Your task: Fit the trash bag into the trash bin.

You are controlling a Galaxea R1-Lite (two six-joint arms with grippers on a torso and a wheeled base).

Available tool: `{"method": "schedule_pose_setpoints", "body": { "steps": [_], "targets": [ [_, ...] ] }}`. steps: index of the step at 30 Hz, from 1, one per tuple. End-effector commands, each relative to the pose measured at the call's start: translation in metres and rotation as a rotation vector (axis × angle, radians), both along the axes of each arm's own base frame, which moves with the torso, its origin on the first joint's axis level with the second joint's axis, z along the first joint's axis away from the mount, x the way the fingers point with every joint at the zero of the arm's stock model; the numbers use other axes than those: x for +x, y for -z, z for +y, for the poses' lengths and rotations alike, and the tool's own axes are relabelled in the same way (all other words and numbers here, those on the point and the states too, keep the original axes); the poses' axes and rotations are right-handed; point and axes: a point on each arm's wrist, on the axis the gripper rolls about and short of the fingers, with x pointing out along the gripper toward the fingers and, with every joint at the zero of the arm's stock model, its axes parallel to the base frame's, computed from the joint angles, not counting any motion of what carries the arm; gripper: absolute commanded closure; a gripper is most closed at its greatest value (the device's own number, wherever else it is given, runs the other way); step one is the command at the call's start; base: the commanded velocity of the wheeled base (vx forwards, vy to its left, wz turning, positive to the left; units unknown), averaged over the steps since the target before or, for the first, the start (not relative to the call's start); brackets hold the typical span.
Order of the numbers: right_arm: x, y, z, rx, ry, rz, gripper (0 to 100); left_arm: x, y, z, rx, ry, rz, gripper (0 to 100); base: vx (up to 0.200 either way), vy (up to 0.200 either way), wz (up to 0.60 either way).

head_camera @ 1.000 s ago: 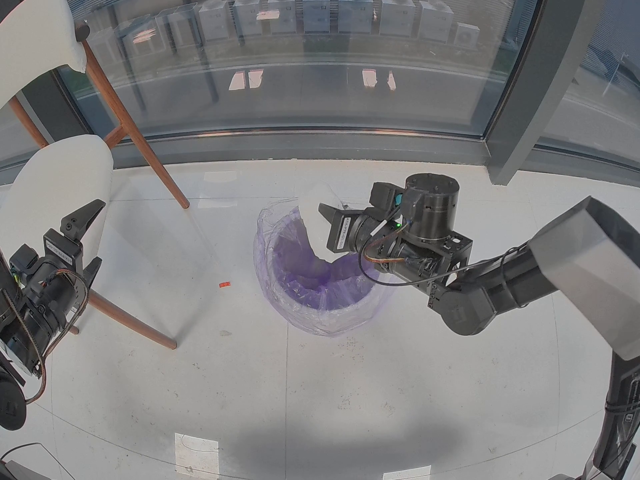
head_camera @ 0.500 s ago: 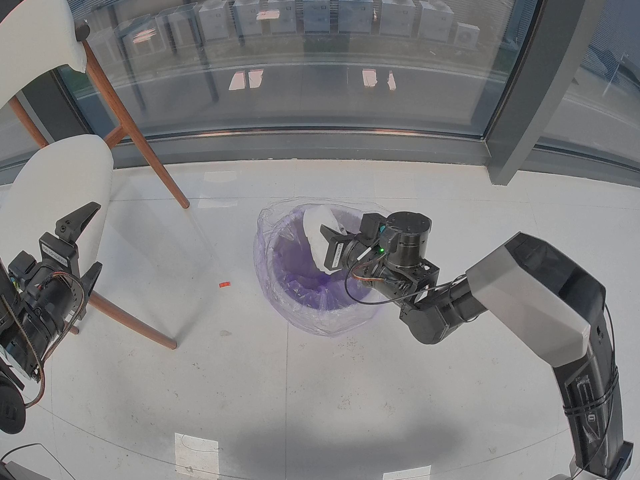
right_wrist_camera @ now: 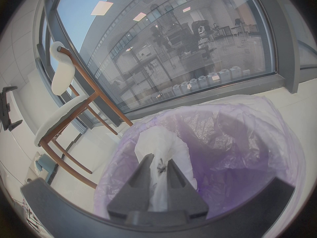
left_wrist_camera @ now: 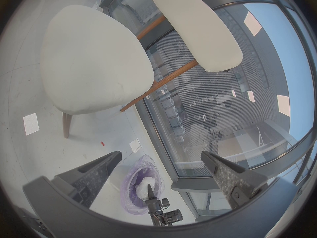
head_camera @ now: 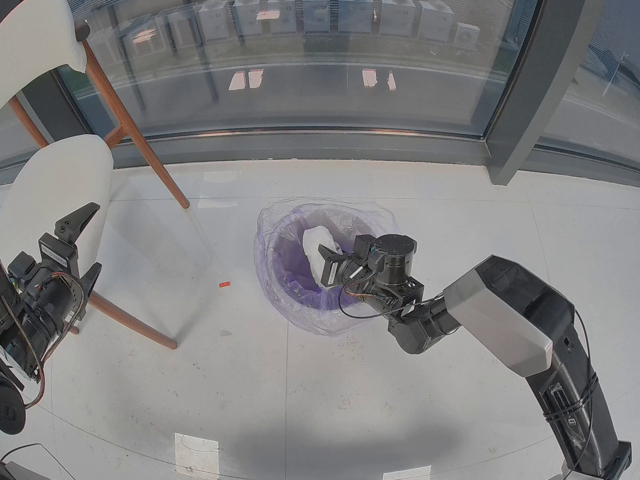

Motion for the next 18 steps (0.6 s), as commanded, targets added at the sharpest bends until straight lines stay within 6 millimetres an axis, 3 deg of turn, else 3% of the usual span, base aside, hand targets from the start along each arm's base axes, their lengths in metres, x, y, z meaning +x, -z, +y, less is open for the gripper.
{"method": "schedule_pose_setpoints", "body": {
  "steps": [1,4,5,13,16,18],
  "targets": [
    [0.006,0.011,0.003,0.002,0.002,-0.002,100,0.0,0.0,0.0,0.0,-0.001,0.002,0,0.0,0.0,0.0],
    [0.008,0.009,0.004,0.005,0.005,-0.013,100,0.0,0.0,0.0,0.0,-0.002,0.002,0,0.0,0.0,0.0],
    [0.009,0.01,0.003,0.004,0.006,-0.012,0,0.0,0.001,0.001,0.0,-0.005,0.005,0,0.0,0.0,0.0],
    [0.012,-0.004,-0.006,0.026,0.03,-0.038,0,-0.004,0.001,0.002,0.007,-0.021,0.0,0,0.0,0.0,0.0],
    [0.008,-0.031,-0.011,0.053,0.043,-0.079,0,-0.008,-0.002,0.006,0.009,-0.046,-0.018,0,0.0,0.0,0.0],
    [-0.002,-0.072,-0.028,0.081,0.072,-0.114,0,-0.013,-0.008,0.012,0.009,-0.078,-0.05,0,0.0,0.0,0.0]
  ]
}}
